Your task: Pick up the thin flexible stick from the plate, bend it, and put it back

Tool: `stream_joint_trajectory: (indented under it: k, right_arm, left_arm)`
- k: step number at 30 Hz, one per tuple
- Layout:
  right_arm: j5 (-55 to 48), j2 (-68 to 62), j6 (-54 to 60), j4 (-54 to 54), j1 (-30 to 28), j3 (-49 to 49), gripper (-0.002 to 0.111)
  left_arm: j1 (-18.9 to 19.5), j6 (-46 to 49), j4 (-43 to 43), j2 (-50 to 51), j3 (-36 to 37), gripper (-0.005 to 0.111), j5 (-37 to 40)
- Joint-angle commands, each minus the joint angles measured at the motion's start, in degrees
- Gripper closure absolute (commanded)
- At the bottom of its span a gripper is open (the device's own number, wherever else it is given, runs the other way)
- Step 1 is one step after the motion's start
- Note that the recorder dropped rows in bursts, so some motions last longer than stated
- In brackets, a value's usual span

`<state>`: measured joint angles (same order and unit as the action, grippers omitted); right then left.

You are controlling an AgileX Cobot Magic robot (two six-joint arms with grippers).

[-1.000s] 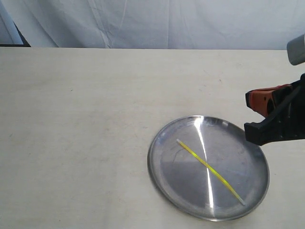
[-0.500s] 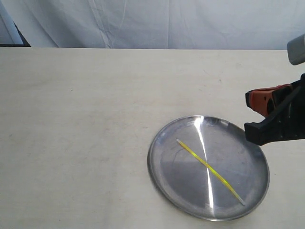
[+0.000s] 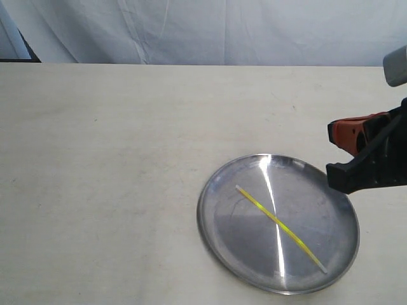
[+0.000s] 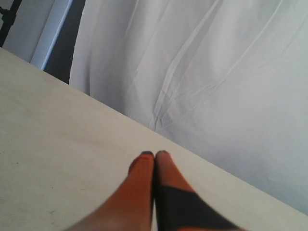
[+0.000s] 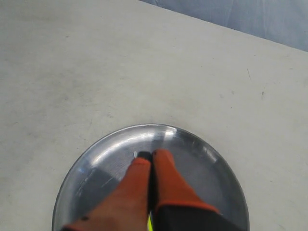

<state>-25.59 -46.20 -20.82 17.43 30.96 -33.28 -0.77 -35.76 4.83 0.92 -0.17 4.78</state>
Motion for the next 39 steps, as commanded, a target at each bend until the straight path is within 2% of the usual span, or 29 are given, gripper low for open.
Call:
stream_joint_trajectory:
  k: [1,10,15,20,23,27,29,31,32,39]
  right_arm:
    - [0.47,0.31,-0.03,0.09,-0.28,-0.16,0.108]
    - [0.47,0.31,-0.03,0.09,-0.28,-0.16,0.108]
    - [0.65,5.69,-0.03,0.09,-0.63,-0.04,0.108]
    - [3.24,16.55,-0.65,-3.74,-8.98,5.84,0.108]
    - [11.47,23.85,-0.65,-5.7,-15.48,14.35,0.108]
    - [28.05,35.05,-0.55,-5.86,-24.14,27.95,0.108]
    - [31.36,40.09,-0.66,-5.95,-27.44,32.3,0.108]
    - [30.94,45.07,-0.8,-6.81,-29.91,33.28,0.108]
    - [22.91,46.2,-0.8,-8.24,-30.93,33.28,0.108]
    - [20.04,46.2,-0.8,-8.96,-30.96,33.28,0.108]
  left_arm:
    - [0.07,0.2,0.1,-0.53,0.17,0.107,0.24]
    - [0.07,0.2,0.1,-0.53,0.17,0.107,0.24]
    - [0.07,0.2,0.1,-0.53,0.17,0.107,0.24]
    - [0.07,0.2,0.1,-0.53,0.17,0.107,0.24]
    - [0.07,0.2,0.1,-0.53,0.17,0.107,0.24]
    - [0.07,0.2,0.1,-0.53,0.17,0.107,0.24]
    - [0.07,0.2,0.1,-0.53,0.17,0.107,0.24]
    - [0.07,0.2,0.1,-0.53,0.17,0.107,0.24]
    - [0.07,0.2,0.1,-0.53,0.17,0.107,0.24]
    - [0.07,0.2,0.1,-0.53,0.17,0.107,0.11]
